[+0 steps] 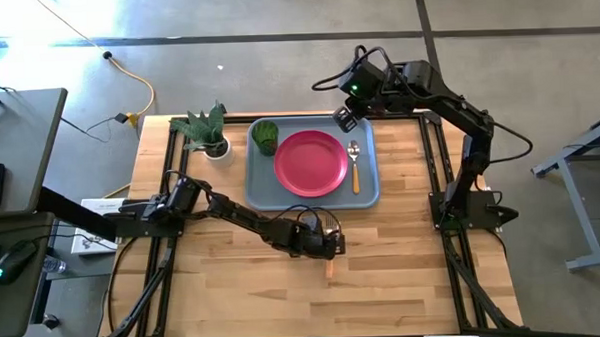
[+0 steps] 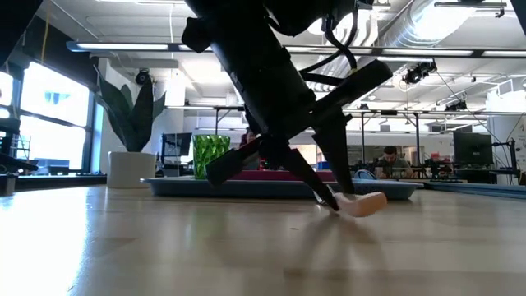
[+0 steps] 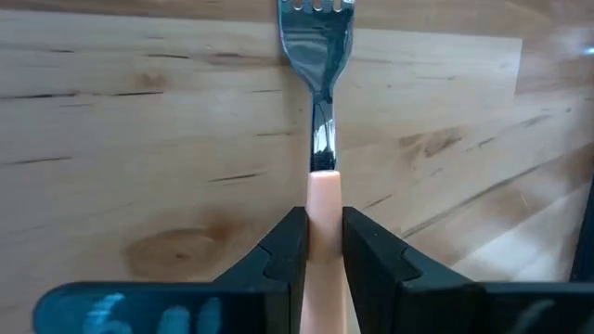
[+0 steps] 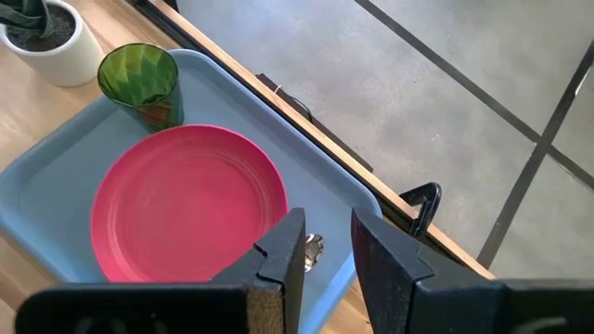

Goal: Pick and place plate/cup/fork/spoon on tray
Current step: Put the orange fork on the gray tray

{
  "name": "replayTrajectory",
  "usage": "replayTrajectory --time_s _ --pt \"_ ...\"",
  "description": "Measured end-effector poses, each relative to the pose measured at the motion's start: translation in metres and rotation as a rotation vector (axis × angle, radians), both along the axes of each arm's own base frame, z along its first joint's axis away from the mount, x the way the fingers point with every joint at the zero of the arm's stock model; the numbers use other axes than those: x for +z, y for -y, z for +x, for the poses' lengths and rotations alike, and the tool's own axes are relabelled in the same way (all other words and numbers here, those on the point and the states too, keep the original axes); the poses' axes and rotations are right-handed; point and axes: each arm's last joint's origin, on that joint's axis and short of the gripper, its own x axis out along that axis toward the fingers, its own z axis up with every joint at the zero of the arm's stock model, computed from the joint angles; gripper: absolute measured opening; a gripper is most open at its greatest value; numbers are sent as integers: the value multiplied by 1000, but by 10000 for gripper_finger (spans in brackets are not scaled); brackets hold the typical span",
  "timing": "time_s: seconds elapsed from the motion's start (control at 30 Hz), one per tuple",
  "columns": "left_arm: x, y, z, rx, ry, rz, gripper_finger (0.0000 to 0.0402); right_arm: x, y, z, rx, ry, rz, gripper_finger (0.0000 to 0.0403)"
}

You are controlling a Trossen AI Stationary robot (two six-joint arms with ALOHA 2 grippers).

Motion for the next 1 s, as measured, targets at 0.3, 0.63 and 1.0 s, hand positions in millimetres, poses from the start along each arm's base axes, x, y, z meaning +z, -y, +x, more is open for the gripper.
replayTrajectory --time_s 0.3,0.63,1.0 --pt "1 -1 2 -33 11 -4 88 0 0 0 0 0 0 83" --pt "2 0 3 -45 23 -4 111 0 0 -1 0 -7 3 83" --pt "3 1 0 -46 1 0 111 -1 -1 -1 21 -8 39 83"
